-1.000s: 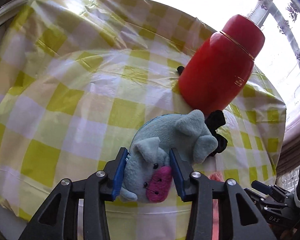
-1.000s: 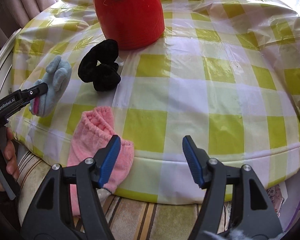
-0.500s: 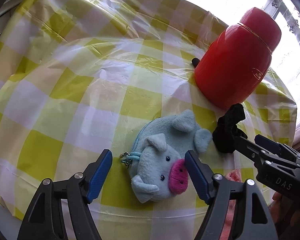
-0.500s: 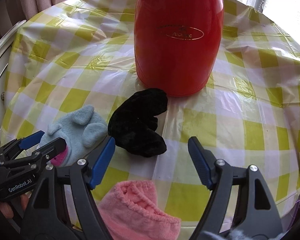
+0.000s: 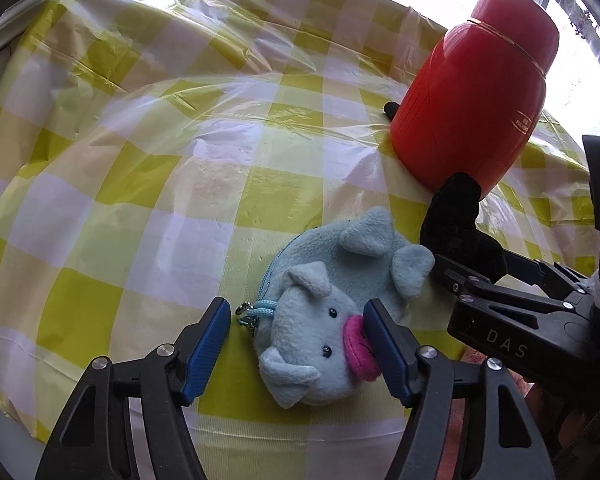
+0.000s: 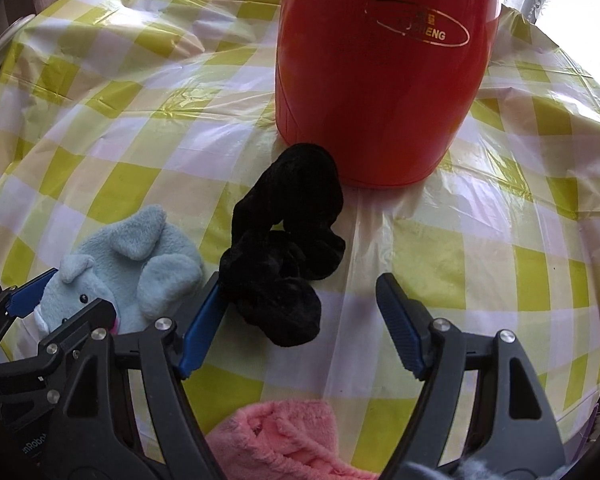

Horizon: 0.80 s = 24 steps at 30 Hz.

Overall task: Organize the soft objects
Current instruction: 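Grasp black scrunchie with right gripper while left gripper holds the pig purse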

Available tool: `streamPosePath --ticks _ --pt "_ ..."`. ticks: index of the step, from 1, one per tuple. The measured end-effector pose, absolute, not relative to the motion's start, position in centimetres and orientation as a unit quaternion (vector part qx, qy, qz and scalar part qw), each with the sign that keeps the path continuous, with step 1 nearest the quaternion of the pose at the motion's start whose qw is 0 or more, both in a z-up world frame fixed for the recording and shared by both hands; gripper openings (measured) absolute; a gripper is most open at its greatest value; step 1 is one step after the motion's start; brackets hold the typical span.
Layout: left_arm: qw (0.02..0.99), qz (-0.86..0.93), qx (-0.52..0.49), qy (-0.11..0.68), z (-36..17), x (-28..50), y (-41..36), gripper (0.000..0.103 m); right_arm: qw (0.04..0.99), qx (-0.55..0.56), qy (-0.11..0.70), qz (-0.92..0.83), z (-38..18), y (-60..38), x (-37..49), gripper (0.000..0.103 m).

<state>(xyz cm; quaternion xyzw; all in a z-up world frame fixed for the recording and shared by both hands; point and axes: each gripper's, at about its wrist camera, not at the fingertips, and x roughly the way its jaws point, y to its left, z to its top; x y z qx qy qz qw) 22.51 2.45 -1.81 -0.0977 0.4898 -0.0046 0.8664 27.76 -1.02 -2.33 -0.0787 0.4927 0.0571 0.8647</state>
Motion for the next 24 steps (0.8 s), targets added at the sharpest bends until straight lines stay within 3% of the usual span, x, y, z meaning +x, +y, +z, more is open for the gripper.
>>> streamPosePath --ticks 8,13,17,24 --pt "0.87 -0.015 -0.076 0.487 -1.9 22.5 1.5 0.056 0.865 -0.049 0.498 0.048 -3.3 -2.2 28.1 0.103" --pt "0.87 -0.016 -0.082 0.486 -2.0 22.6 1.6 0.056 0.87 -0.049 0.487 0.051 -3.5 -2.1 28.1 0.103" --pt "0.863 -0.037 -0.124 0.489 -2.0 22.7 2.2 0.069 0.875 -0.045 0.479 0.049 -3.5 -2.2 27.7 0.103" --pt "0.866 -0.022 -0.105 0.489 -2.0 22.6 1.3 0.069 0.882 -0.044 0.468 0.047 -3.5 -2.4 27.4 0.103"
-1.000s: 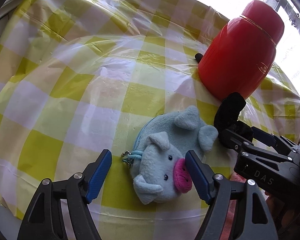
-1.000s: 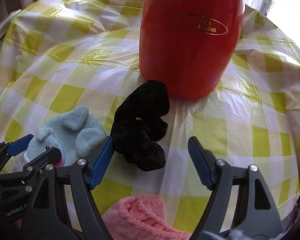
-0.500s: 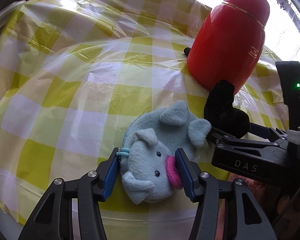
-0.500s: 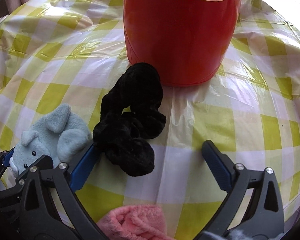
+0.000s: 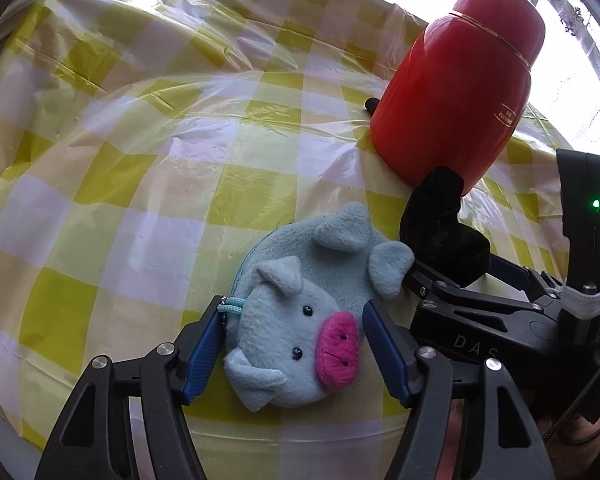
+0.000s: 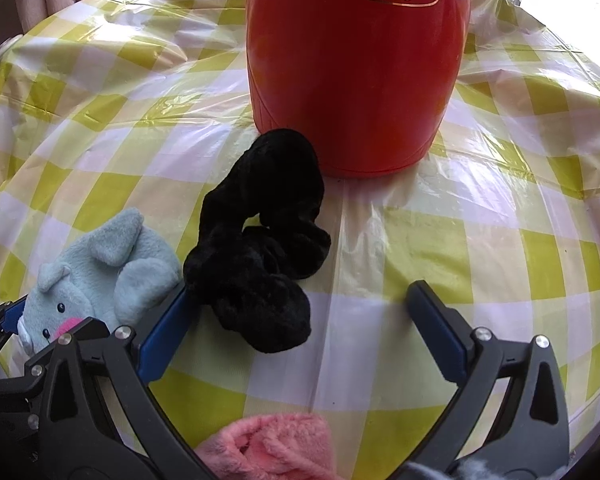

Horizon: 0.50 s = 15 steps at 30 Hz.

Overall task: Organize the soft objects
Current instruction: 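Grasp black scrunchie with right gripper while left gripper holds the pig purse, then carry pig purse and black scrunchie into the white box and open both grippers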

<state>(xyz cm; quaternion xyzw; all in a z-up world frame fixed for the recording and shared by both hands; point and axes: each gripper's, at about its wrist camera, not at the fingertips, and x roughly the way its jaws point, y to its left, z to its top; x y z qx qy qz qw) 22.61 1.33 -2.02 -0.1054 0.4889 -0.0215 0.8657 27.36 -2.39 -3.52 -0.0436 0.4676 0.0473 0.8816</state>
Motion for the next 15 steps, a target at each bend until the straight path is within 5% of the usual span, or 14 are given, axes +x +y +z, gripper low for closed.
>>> streamPosePath --ticks 3,6,11,15 --pt "0.867 -0.004 -0.087 0.491 -2.0 22.6 1.0 0.068 0.882 -0.046 0.466 0.048 -3.5 -2.3 27.4 0.103" --pt "0.874 0.014 -0.075 0.48 -2.0 22.3 1.0 0.043 0.883 -0.05 0.463 0.052 -3.4 -2.3 27.4 0.101" --pt "0.883 0.003 -0.107 0.456 -1.3 21.5 2.1 0.033 0.893 -0.059 0.442 0.066 -2.4 -1.9 26.5 0.034" --pt "0.9 0.004 -0.102 0.424 1.0 20.3 1.9 0.032 0.9 -0.033 0.428 0.08 -0.9 -2.8 25.3 0.022"
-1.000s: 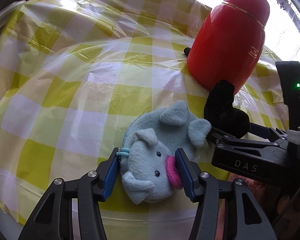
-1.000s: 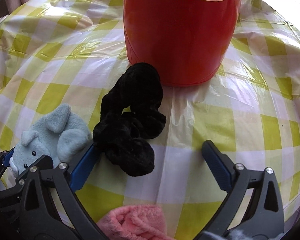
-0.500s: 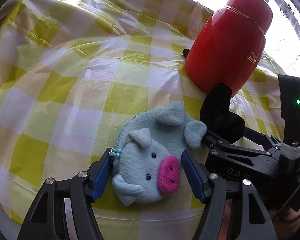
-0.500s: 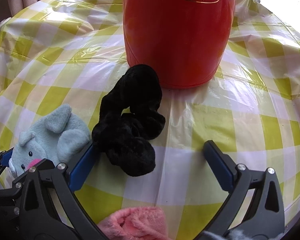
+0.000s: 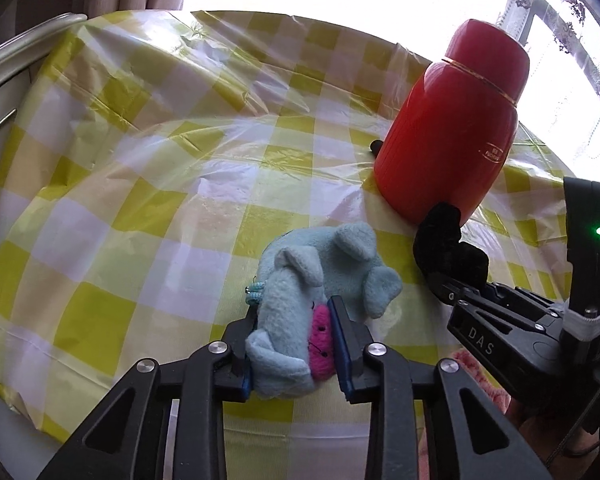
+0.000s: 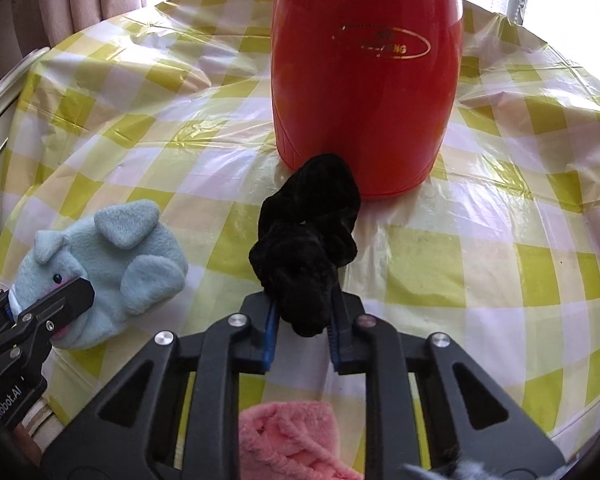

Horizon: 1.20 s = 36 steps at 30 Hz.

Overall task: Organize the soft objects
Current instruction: 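Carry pig purse and black scrunchie into the white box and open both grippers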

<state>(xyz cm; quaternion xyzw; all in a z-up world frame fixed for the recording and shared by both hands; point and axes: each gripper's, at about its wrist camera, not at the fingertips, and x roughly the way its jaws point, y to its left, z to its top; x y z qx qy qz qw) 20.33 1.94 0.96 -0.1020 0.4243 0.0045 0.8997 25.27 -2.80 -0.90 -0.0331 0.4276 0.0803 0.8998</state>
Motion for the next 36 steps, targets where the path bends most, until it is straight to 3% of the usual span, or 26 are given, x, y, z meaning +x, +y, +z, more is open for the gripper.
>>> streamPosePath --ticks 12,36 --pt "0.908 -0.042 -0.12 0.399 5.2 16.6 -2.6 0.032 0.925 0.017 0.371 0.073 3.7 -9.9 16.6 0.018" --pt "0.813 -0.34 -0.057 0.47 5.4 11.4 -29.5 0.032 0.894 0.11 0.411 -0.138 2.8 -36.0 1.3 0.018"
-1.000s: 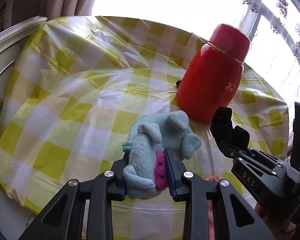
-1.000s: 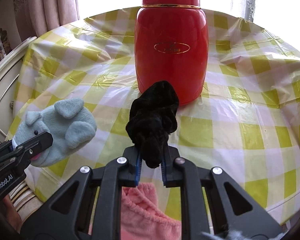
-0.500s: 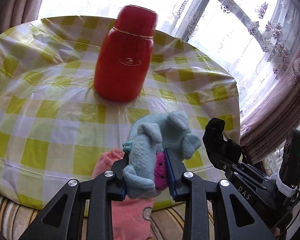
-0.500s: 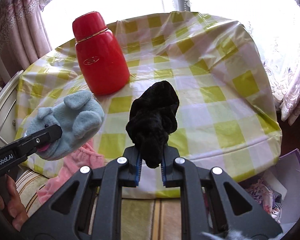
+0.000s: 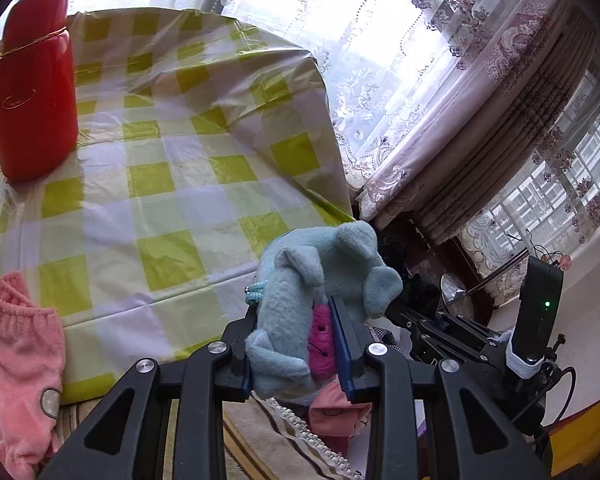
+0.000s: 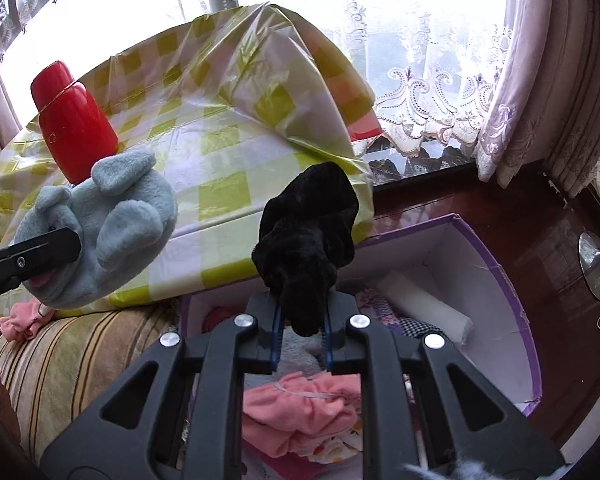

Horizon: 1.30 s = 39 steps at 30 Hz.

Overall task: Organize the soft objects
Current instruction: 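Carry pig purse and black scrunchie into the white box and open both grippers, then move both grippers back over the pink fuzzy sock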

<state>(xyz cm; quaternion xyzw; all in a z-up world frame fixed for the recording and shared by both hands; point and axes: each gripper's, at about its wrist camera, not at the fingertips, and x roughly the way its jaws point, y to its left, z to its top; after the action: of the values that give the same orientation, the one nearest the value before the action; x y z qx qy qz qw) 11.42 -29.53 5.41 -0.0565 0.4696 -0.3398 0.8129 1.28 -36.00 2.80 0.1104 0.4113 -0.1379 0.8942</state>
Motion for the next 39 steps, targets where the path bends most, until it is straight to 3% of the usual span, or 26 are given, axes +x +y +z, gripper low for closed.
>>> streamPosePath --ticks 7,9,10,12,14,16,39 --pt "0.787 -0.385 -0.044 0.48 5.2 9.9 -33.5 0.036 0.879 0.128 0.415 -0.199 2.5 -41.0 -0.8 0.019" --pt "0.777 -0.401 -0.044 0.484 5.1 9.6 -34.4 0.042 0.871 0.133 0.421 -0.214 2.1 -41.9 -0.8 0.022" --pt "0.772 -0.407 -0.043 0.487 5.0 9.4 -34.9 0.051 0.867 0.136 0.424 -0.223 1.8 -42.3 -1.0 0.022" --pt "0.766 -0.416 -0.029 0.489 4.9 9.0 -36.1 0.061 0.859 0.15 0.43 -0.234 1.5 -43.3 -1.3 0.031" --pt "0.761 -0.424 -0.019 0.49 4.9 8.5 -36.7 0.062 0.853 0.159 0.433 -0.245 1.5 -44.1 -1.5 0.058" --pt "0.756 -0.429 -0.018 0.493 4.7 8.3 -36.8 0.062 0.854 0.163 0.427 -0.248 1.7 -44.4 -1.8 0.065" --pt "0.814 -0.331 -0.03 0.476 5.3 11.8 -28.2 0.062 0.875 0.128 0.433 -0.174 4.1 -37.4 2.2 0.066"
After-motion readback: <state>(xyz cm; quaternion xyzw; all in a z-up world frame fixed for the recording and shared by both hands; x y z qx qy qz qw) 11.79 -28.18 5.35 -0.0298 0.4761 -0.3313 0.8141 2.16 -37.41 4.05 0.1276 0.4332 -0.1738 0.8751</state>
